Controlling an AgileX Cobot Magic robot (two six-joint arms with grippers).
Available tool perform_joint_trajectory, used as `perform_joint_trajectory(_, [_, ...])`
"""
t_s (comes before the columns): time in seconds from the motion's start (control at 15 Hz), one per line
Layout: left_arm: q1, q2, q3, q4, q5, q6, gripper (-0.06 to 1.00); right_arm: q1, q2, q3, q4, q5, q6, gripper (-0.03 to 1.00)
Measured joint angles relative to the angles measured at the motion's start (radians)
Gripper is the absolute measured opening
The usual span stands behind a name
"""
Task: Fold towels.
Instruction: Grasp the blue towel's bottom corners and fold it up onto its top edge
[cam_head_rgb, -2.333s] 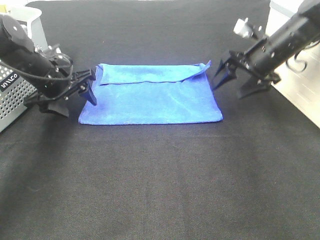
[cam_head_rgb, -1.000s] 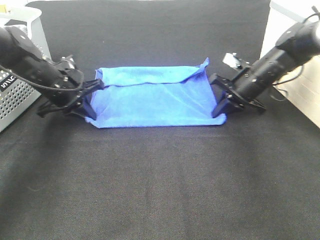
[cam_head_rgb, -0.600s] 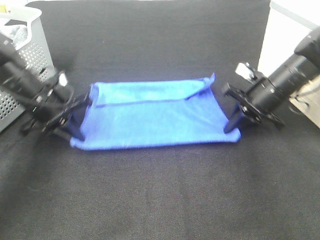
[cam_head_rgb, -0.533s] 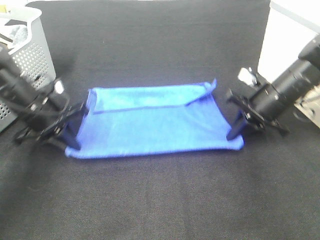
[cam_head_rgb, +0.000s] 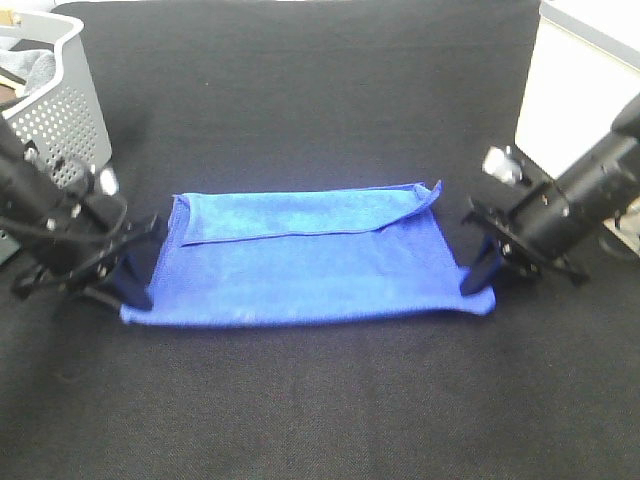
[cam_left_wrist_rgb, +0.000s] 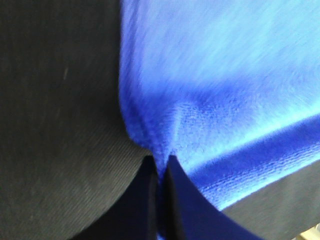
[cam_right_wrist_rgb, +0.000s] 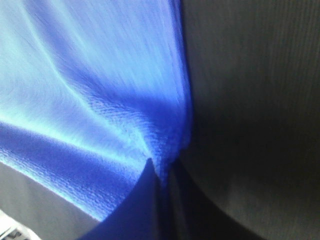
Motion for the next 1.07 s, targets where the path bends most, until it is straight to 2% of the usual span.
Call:
perform_joint_trajectory(0.4, [0.000,0.022,-0.237,0.016,-0.003,-0.087,0.01,0.000,0.036,-0.302,-0.017,0.045,0.038,0.00])
perform_joint_trajectory(0.67, [0.000,0.124,-0.405,0.033,-0.025,-0.096,0.01,0.000,0.153,-0.481,-0.032,0.053,0.081,0.00])
perform_joint_trajectory(0.8, [0.000,0.181,-0.486,0.038,-0.074,-0.096,0.01,0.000,0.217,-0.566,-0.037,0.053,0.085,0.00])
perform_joint_trajectory(1.07, [0.000,0.257,-0.506,0.038,-0.104,-0.096,0.01,0.000,0.282,-0.605,-0.041,0.040,0.085,0.00])
